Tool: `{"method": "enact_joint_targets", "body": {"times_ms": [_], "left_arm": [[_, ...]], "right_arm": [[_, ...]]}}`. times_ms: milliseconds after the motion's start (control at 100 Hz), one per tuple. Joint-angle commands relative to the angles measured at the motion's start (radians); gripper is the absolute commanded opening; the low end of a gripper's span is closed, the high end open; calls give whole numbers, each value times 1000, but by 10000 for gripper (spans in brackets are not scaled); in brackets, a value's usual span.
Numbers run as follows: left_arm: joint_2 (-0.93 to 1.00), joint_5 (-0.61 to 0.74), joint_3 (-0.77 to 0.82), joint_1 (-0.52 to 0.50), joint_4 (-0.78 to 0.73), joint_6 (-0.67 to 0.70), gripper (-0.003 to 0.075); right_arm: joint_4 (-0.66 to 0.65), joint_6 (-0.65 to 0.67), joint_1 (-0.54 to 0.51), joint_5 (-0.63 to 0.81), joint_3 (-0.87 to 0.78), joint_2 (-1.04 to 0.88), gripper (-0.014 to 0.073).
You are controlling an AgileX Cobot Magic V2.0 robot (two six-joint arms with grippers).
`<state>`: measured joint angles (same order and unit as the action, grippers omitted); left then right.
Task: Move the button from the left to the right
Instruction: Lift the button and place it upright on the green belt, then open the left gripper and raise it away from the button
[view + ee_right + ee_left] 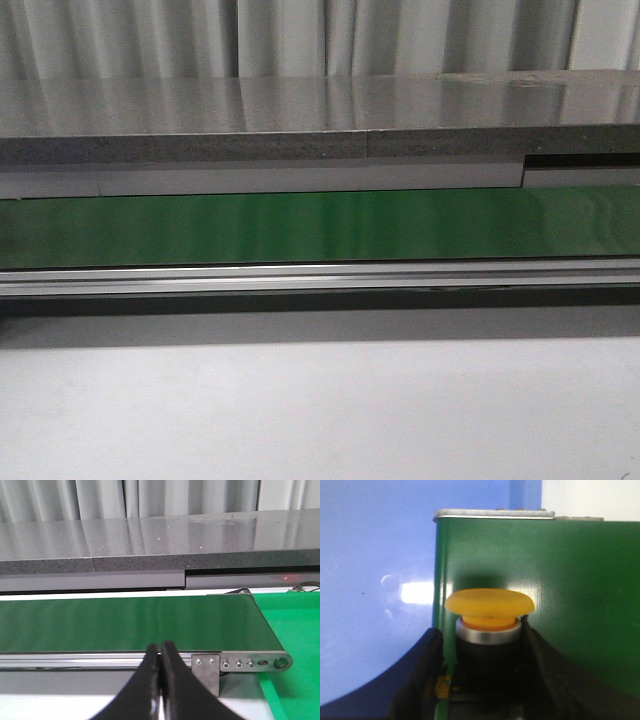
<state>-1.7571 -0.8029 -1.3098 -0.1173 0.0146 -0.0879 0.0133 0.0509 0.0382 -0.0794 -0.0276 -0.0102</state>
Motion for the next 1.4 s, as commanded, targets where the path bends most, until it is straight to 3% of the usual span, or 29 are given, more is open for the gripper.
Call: {"method": "enact_joint_targets", "body": {"times_ms": [0,120,310,380,650,860,1220,1390], "left_arm": [[42,25,-22,10,5,-7,17],[42,18,-18,10,5,-9,158],[42,29,-18,10,5,-24,542],[42,29,-18,10,5,-27,600],[59,50,-18,14,49,-56,600],[163,151,36,69,105,-97,600],[520,514,371,192,111,-97,600],[719,623,523,210,128,-97,600]], "right_arm": [[-5,-1,-1,89,15,-21,-68],[-5,-1,-1,89,15,-21,-68],[-5,-1,-1,89,15,-21,-68],[-5,-1,-1,89,15,-21,-68],[-5,-1,-1,89,15,-21,-68],[-5,-1,-1,89,15,-21,-68],[-5,-1,-1,89,15,-21,-68],[-5,-1,-1,89,15,-21,-68]]}}
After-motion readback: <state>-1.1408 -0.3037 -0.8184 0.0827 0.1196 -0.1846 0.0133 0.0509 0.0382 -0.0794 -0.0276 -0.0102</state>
